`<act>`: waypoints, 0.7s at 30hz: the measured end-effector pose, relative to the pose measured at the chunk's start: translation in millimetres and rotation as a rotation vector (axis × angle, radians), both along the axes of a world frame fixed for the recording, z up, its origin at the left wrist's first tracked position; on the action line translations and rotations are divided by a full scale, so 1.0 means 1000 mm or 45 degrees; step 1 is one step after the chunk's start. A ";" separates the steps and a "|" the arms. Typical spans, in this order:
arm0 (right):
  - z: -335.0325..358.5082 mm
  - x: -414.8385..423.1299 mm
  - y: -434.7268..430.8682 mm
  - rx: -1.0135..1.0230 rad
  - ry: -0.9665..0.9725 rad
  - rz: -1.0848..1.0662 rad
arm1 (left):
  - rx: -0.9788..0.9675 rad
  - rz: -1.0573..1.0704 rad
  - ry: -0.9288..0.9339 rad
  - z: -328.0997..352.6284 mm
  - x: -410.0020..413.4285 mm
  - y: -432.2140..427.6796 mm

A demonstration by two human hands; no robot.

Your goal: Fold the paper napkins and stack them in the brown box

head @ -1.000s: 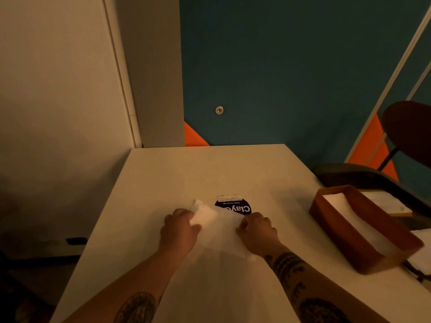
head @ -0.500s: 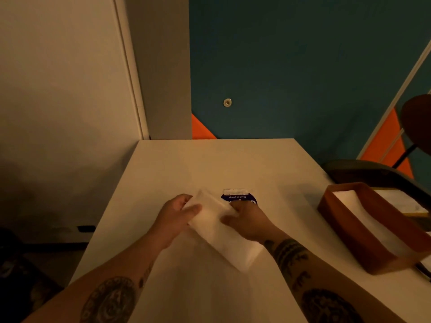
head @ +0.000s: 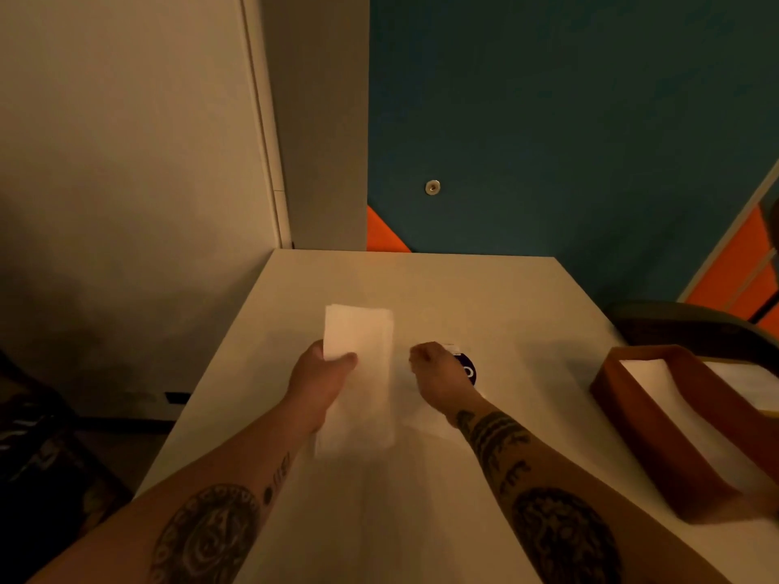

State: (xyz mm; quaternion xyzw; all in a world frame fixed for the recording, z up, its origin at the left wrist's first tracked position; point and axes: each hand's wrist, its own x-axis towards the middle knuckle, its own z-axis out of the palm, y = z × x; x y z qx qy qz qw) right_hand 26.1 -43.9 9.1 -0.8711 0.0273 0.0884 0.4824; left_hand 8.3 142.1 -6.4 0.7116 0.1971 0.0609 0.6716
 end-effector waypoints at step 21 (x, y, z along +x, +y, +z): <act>-0.012 0.016 -0.016 -0.760 -0.015 0.075 | -0.009 0.139 0.032 -0.013 -0.008 0.020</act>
